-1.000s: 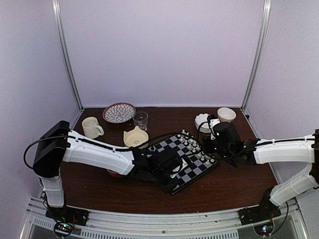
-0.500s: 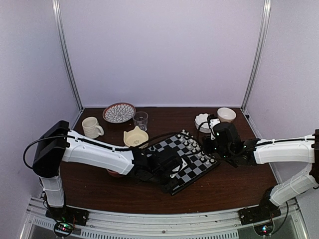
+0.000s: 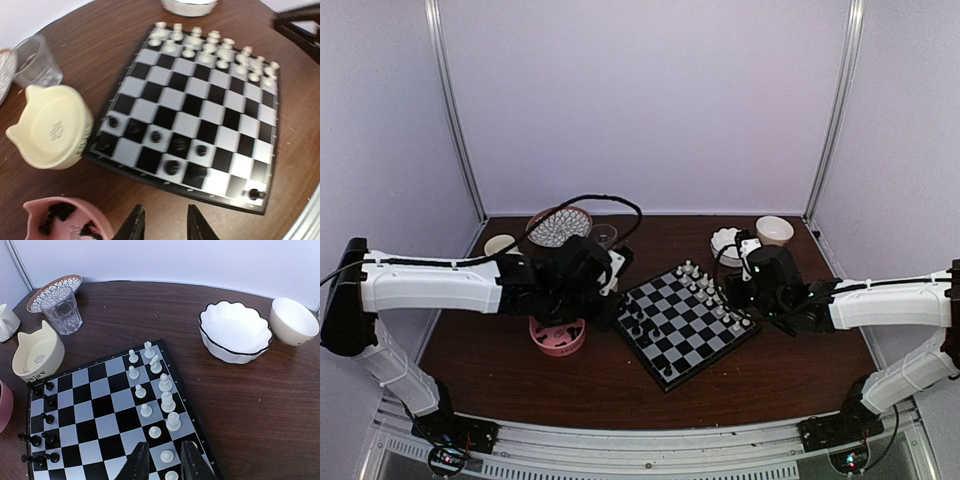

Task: Set up the chess pieces on the board
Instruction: Place the rook at a8, then pick up the bishop from the storage box.

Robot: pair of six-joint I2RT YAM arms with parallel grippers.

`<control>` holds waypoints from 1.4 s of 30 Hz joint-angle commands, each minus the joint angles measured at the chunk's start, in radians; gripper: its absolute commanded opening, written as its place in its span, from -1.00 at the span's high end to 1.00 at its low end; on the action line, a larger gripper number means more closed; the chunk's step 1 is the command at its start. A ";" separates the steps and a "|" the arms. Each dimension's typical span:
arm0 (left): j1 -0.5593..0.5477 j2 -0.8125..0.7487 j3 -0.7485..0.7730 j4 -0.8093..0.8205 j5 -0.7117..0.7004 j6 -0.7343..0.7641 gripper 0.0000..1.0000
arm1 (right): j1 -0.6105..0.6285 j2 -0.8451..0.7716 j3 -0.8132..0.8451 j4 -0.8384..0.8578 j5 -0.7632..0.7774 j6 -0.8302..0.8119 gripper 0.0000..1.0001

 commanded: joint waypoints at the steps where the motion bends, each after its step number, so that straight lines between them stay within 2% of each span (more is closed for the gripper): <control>1: 0.167 -0.074 -0.100 -0.046 -0.017 -0.172 0.41 | -0.004 -0.014 -0.005 0.020 -0.008 0.003 0.50; 5: 0.271 -0.133 -0.181 -0.042 -0.019 -0.243 0.43 | -0.005 -0.009 -0.004 0.024 -0.017 0.004 0.50; 9: 0.303 -0.167 -0.204 -0.078 -0.091 -0.283 0.43 | -0.005 -0.003 0.000 0.025 -0.026 0.007 0.50; 14: 0.330 -0.136 -0.186 -0.119 -0.095 -0.294 0.45 | -0.005 0.003 0.003 0.025 -0.034 0.010 0.50; 28: 0.340 0.057 -0.107 -0.198 0.026 -0.363 0.47 | -0.006 0.003 0.005 0.021 -0.030 0.008 0.50; 42: 0.340 0.149 -0.084 -0.178 0.127 -0.383 0.33 | -0.005 -0.001 0.007 0.018 -0.029 0.008 0.50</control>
